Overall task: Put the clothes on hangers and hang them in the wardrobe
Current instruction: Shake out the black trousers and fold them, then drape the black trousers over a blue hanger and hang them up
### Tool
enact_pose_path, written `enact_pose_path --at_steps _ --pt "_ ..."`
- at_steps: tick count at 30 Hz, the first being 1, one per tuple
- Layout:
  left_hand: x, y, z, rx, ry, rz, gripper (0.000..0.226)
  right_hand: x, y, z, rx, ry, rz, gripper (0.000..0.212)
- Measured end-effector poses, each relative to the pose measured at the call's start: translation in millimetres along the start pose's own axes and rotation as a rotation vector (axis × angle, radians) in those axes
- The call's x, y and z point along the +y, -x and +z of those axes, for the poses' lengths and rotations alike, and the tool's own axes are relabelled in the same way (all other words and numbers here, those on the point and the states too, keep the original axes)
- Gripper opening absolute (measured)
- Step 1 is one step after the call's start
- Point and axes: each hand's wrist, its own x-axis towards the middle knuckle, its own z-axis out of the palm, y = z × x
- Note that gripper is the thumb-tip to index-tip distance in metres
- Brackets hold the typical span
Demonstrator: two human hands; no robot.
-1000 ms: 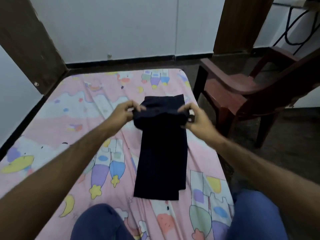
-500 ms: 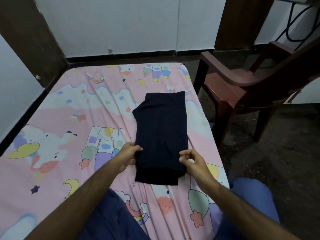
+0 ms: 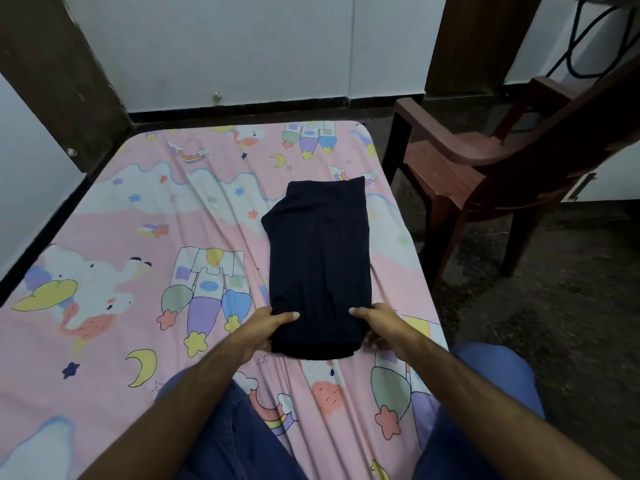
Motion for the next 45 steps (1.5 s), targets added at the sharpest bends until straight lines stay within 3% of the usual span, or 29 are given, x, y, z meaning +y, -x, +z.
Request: enact_pose_path --at_steps 7,9,10,13,15,17,19,21,24,26,27,29,33,38,45 --pt "-6.5 23.0 13.7 -0.145 0.135 -0.028 0.035 2.7 13.2 -25.3 -0.05 -0.037 -0.008 0.022" --pt "-7.1 34.3 20.3 -0.165 0.031 -0.017 0.032 5.3 20.3 -33.8 -0.019 0.124 -0.03 0.023" --pt "-7.3 40.1 20.6 -0.136 -0.13 0.026 0.031 9.0 22.6 -36.0 0.039 0.263 -0.068 0.029" --pt "-14.1 46.1 -7.6 0.169 -0.84 0.354 0.034 28.0 24.8 -35.2 0.388 0.841 -0.406 0.059" --pt "-21.7 55.5 -45.4 0.39 -0.917 0.605 0.031 33.8 27.9 -24.4 0.534 1.107 -0.699 0.063" --pt "-34.1 74.0 -87.7 0.543 -0.814 0.709 0.026 30.2 30.6 -5.1 0.454 1.19 -0.865 0.056" --pt "-57.8 101.5 -124.4 0.669 -0.83 0.605 0.031 25.6 29.8 22.8 0.232 1.162 -0.907 0.048" --pt "-96.1 129.6 -152.0 0.726 -0.878 0.388 0.034 18.3 31.0 57.1 0.014 1.068 -0.901 0.041" --pt "-158.1 173.3 -167.7 0.443 -0.782 0.188 0.026 9.6 31.2 108.9 -0.195 1.026 -0.911 0.036" --pt "-188.1 197.6 -159.3 0.239 -0.846 0.129 0.015 9.4 28.3 134.8 -0.268 1.058 -0.915 0.037" --pt "-200.2 205.5 -154.6 0.224 -0.915 0.136 0.018 10.2 26.5 144.1 -0.286 1.063 -0.909 0.037" --pt "-217.4 213.4 -146.4 0.329 -1.01 0.166 0.019 11.7 25.4 155.1 -0.318 1.054 -0.874 0.035" --pt "-212.4 203.7 -162.2 0.552 -0.985 0.127 0.015 15.3 24.8 151.2 -0.343 1.011 -0.826 0.03" --pt "-133.5 191.4 -211.4 0.841 -0.811 0.365 0.014 4.2 26.4 130.1 -0.324 0.805 -0.776 0.018" --pt "36.0 196.1 -195.6 0.897 -0.625 0.808 0.016 -33.1 45.8 130.3 -0.393 0.35 -0.724 0.021"
